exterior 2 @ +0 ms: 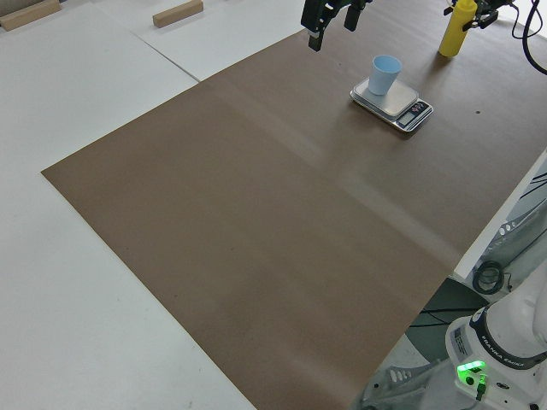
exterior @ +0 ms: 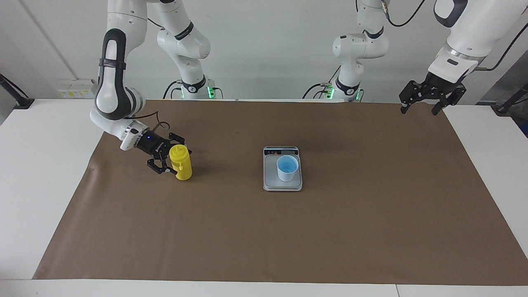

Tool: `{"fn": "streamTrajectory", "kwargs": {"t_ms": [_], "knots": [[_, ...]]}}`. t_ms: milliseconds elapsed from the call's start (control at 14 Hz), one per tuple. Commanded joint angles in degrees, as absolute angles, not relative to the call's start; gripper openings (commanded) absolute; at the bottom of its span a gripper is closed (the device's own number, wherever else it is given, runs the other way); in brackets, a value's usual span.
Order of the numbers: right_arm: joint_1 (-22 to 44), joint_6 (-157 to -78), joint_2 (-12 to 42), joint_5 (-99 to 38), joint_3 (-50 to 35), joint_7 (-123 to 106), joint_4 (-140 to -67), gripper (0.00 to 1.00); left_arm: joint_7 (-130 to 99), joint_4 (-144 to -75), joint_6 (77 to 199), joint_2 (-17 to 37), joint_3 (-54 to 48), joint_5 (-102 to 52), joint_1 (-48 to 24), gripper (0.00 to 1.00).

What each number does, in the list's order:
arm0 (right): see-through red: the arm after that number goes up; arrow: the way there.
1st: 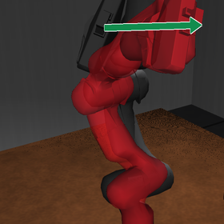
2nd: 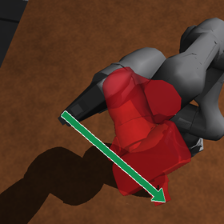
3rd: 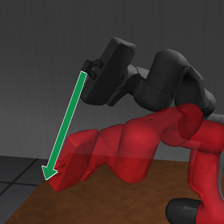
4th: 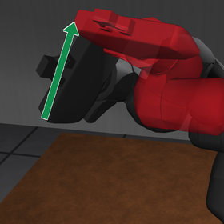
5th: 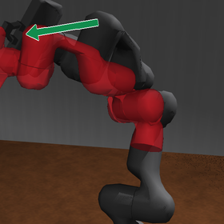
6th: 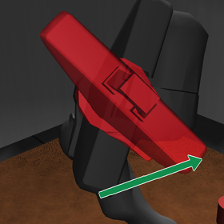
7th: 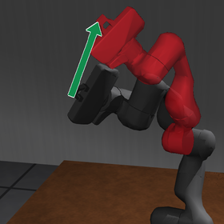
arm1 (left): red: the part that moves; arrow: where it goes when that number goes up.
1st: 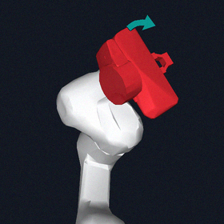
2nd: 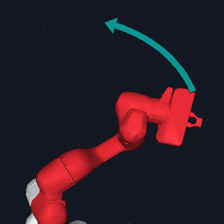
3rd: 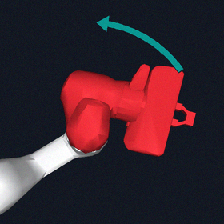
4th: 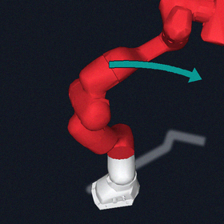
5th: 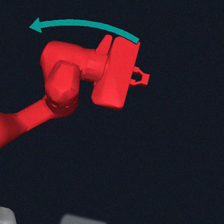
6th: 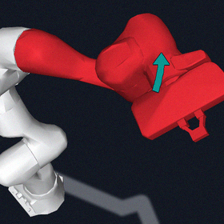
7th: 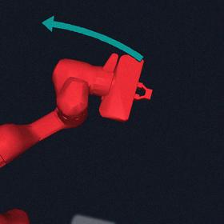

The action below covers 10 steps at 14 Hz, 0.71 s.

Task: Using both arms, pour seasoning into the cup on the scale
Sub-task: 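Set the yellow bottle down and open the right gripper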

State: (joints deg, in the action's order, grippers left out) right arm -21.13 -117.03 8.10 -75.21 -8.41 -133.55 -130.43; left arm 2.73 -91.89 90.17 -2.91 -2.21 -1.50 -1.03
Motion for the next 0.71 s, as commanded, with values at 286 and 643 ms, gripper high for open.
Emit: {"fn": "streamTrajectory", "kwargs": {"t_ms": [286,643], "knots": [[-24.9,-122.0,6.1,-56.0,-8.3,-133.9,-128.4,1.00,3.5,-92.6,89.6,-3.9,-2.5,-1.8,-0.3,1.00],[-25.0,-124.3,3.7,-45.8,-8.2,-127.0,-124.3,1.00,3.5,-92.6,89.6,-3.9,-2.5,-1.8,-0.4,1.00]]}}
